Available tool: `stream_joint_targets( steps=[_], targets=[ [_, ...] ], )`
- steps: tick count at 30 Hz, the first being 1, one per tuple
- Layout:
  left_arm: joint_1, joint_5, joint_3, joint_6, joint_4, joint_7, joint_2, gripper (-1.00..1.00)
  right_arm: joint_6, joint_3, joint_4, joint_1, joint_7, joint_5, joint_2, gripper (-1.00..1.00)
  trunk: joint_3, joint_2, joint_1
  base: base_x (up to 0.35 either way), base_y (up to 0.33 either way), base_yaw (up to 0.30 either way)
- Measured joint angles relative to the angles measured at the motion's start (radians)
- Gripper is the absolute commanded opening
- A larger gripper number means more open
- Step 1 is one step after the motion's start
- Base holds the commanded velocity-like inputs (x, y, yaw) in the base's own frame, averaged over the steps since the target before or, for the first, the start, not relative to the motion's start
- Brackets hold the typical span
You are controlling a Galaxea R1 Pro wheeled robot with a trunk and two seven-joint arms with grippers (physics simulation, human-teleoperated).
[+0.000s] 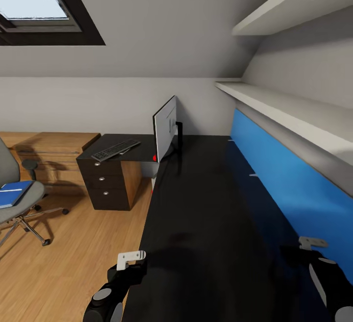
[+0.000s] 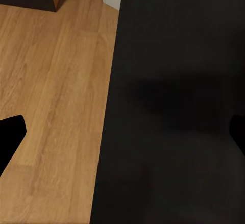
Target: In the bedroom, organize the workspace by keeping the computer under the desk, ensuring the monitor is on the desk, placing the keyboard on the desk next to the monitor, placing the mouse on the desk next to the keyboard, moving the folder from the swivel chair onto the desk next to the mouse, stacking the notebook on top of the folder with the pen on top of the notebook, and positioning the swivel chair next to the desk.
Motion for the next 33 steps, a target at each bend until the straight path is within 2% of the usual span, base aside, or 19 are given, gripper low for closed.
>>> stream_joint_targets(
  steps=[3,5,7,16,17,18,20,30,33],
  targets=[
    [0.000,0.000,0.000,0.000,0.000,0.000,0.000,1.00,-0.024,0.001,0.063,-0.034,0.012,0.000,-0.013,1.00,0.000,0.000,0.000,0.000,0.000,0.000],
    [0.000,0.000,-0.001,0.000,0.000,0.000,0.000,1.00,-0.075,0.003,0.166,-0.087,0.024,0.002,-0.030,1.00,0.000,0.000,0.000,0.000,0.000,0.000],
    [0.000,0.000,-0.001,0.000,0.000,0.000,0.000,1.00,-0.086,0.004,0.188,-0.096,0.026,0.003,-0.033,1.00,0.000,0.000,0.000,0.000,0.000,0.000],
    [0.000,0.000,-0.004,0.000,0.000,-0.001,-0.001,1.00,-0.099,0.004,0.233,-0.107,0.028,0.005,-0.037,1.00,0.000,0.000,0.000,0.000,0.000,0.000],
    [0.000,0.000,-0.006,0.001,-0.001,-0.001,-0.001,1.00,-0.099,0.004,0.239,-0.109,0.028,0.006,-0.037,1.00,0.000,0.000,0.000,0.000,0.000,0.000],
    [0.000,0.002,-0.026,0.003,-0.025,-0.001,-0.001,1.00,-0.099,0.005,0.276,-0.128,0.028,0.007,-0.037,1.00,0.000,0.000,0.000,0.000,0.000,0.000],
    [-0.001,0.002,-0.031,0.004,-0.040,-0.001,-0.001,1.00,-0.098,0.005,0.287,-0.135,0.028,0.008,-0.037,1.00,0.000,0.000,0.000,0.000,0.000,0.000],
    [-0.001,0.006,-0.038,0.006,-0.074,-0.001,-0.003,1.00,-0.069,0.006,0.306,-0.150,0.027,0.008,-0.037,1.00,0.000,0.000,0.000,0.000,0.000,0.000],
    [-0.001,0.006,-0.038,0.006,-0.077,0.000,-0.003,1.00,-0.060,0.006,0.306,-0.151,0.027,0.008,-0.037,1.00,-0.009,-0.021,0.011,0.000,0.000,0.000]
  ],
)
